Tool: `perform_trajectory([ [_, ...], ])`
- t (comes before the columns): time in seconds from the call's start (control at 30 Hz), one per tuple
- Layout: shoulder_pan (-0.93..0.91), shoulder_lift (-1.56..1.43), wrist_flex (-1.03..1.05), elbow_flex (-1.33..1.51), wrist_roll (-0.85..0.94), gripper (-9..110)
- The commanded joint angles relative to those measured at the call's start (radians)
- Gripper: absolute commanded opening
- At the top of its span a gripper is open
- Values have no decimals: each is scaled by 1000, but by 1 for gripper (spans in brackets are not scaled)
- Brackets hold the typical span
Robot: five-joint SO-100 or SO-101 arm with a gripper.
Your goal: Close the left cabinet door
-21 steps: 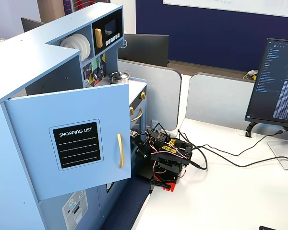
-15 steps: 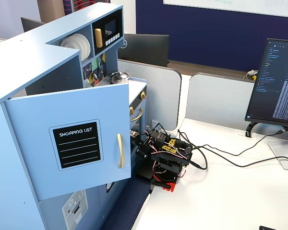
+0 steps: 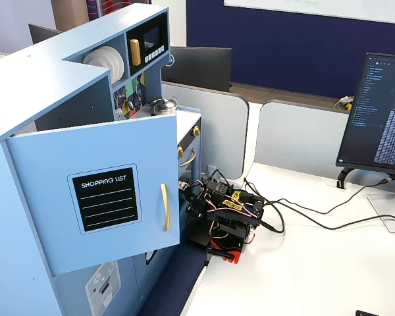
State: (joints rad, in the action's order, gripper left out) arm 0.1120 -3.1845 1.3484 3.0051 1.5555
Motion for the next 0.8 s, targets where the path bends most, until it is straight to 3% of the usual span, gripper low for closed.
perform_trajectory([
  [0.0,295,9,-58,-11,-28,0],
  [0.23,790,190,-629,-127,-6,0],
  [0.43,1183,336,-882,-298,-46,0],
  [0.77,1485,597,-1209,-538,-114,0],
])
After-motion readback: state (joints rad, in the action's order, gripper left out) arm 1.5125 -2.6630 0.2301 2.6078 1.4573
